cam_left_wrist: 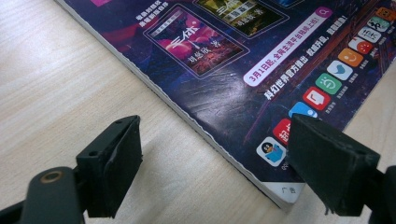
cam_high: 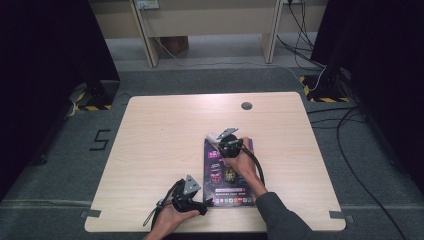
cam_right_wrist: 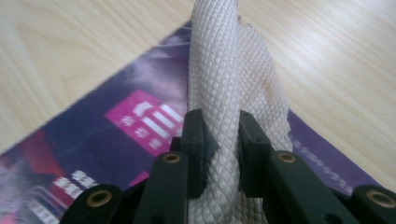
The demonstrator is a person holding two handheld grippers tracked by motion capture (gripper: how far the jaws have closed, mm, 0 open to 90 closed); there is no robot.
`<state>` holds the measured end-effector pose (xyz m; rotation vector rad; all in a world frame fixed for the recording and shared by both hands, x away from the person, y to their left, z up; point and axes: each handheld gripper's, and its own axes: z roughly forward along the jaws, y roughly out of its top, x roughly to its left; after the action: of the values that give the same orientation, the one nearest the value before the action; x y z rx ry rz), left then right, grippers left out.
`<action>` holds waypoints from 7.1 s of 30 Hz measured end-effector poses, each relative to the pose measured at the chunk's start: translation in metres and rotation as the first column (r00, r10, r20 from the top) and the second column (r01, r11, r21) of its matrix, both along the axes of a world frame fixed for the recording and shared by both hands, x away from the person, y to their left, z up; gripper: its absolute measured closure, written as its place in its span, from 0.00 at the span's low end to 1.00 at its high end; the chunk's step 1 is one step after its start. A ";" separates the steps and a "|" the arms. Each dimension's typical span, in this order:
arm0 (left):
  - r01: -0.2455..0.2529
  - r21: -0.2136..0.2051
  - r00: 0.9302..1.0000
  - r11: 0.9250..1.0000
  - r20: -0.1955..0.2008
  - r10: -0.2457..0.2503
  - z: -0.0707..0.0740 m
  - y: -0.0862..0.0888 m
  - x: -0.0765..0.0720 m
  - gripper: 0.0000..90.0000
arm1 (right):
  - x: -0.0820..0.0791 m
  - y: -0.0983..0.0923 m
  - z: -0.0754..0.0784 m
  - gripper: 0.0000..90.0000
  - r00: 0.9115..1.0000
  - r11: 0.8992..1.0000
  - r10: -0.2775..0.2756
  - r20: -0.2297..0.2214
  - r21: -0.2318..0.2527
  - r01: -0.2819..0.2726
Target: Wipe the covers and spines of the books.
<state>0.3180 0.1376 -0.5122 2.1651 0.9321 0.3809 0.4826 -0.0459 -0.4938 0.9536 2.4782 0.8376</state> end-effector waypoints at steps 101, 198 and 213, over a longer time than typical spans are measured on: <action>-0.017 -0.017 1.000 1.000 0.009 0.017 -0.002 0.003 -0.003 0.18 | -0.094 -0.155 0.028 0.86 0.992 0.991 -0.118 0.049 0.068 0.114; -0.020 -0.129 0.995 0.991 -0.098 0.007 -0.002 0.002 0.007 0.23 | -0.050 -0.110 -0.011 0.62 0.959 0.927 -0.096 -0.267 0.326 0.183; -0.003 -0.125 0.996 0.992 -0.085 -0.008 -0.003 -0.006 0.006 0.21 | -0.045 -0.113 -0.014 0.53 0.935 0.879 -0.117 -0.335 0.404 0.255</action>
<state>0.3242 0.1321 -0.5154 2.0810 0.9736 0.2240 0.4377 -0.1586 -0.5075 1.5590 2.4216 1.3069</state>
